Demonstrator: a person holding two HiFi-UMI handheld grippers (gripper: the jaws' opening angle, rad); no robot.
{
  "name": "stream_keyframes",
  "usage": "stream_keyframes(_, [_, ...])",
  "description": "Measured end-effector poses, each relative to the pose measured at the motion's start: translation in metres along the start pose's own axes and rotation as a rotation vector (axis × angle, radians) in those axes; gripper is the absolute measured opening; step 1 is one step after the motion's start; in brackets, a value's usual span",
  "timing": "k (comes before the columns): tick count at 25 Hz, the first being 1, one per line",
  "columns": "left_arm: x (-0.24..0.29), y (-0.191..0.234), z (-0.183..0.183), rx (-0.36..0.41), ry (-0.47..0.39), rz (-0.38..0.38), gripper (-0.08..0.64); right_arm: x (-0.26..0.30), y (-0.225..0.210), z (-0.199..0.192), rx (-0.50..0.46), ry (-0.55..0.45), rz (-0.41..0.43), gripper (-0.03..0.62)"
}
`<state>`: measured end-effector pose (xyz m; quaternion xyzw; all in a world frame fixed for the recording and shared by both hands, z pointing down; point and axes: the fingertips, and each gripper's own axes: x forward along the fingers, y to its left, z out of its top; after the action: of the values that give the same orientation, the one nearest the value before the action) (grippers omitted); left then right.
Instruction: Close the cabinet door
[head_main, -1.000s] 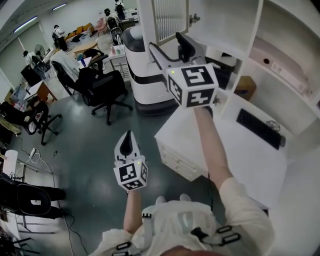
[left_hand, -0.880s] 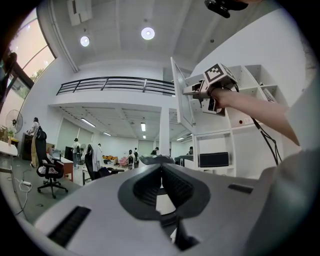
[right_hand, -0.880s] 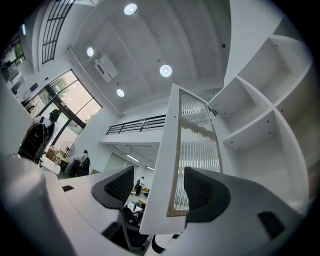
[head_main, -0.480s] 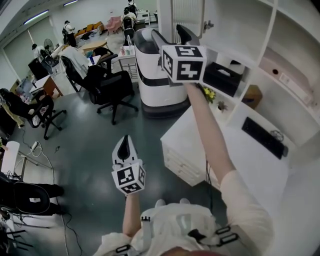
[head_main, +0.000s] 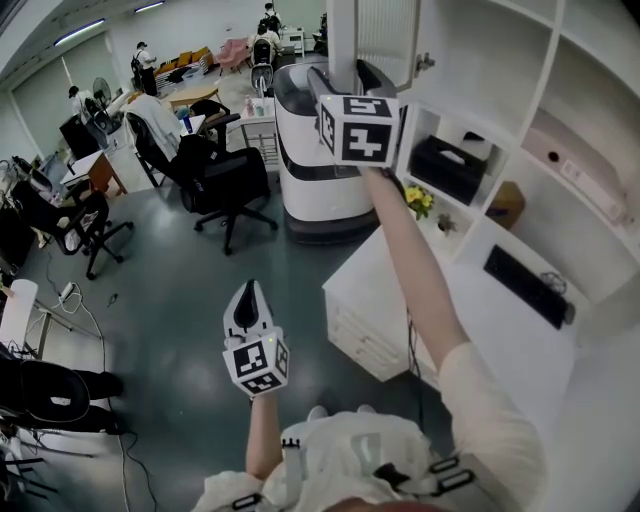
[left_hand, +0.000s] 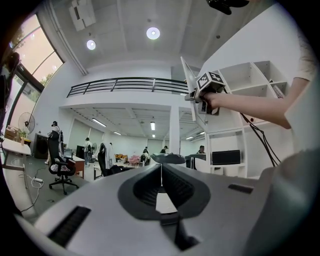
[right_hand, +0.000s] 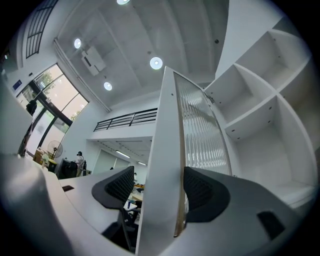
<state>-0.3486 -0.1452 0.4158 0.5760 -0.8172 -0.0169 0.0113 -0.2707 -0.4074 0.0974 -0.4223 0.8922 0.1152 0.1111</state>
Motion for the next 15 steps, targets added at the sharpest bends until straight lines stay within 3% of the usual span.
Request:
stream_keyframes(7, [0.002,0.004,-0.002,-0.016,-0.006,0.006,0.006,0.001,-0.007,-0.003,-0.039,0.008,-0.061,0.288])
stream_keyframes(10, [0.003,0.002,-0.002,-0.018,-0.006,0.003,0.006,0.002,-0.01,-0.003,-0.051,0.014,-0.07,0.254])
stream_keyframes(15, [0.003,-0.001,-0.003,-0.019,-0.002,-0.001,0.006,0.0,-0.013,-0.004,-0.054,0.026,-0.072,0.25])
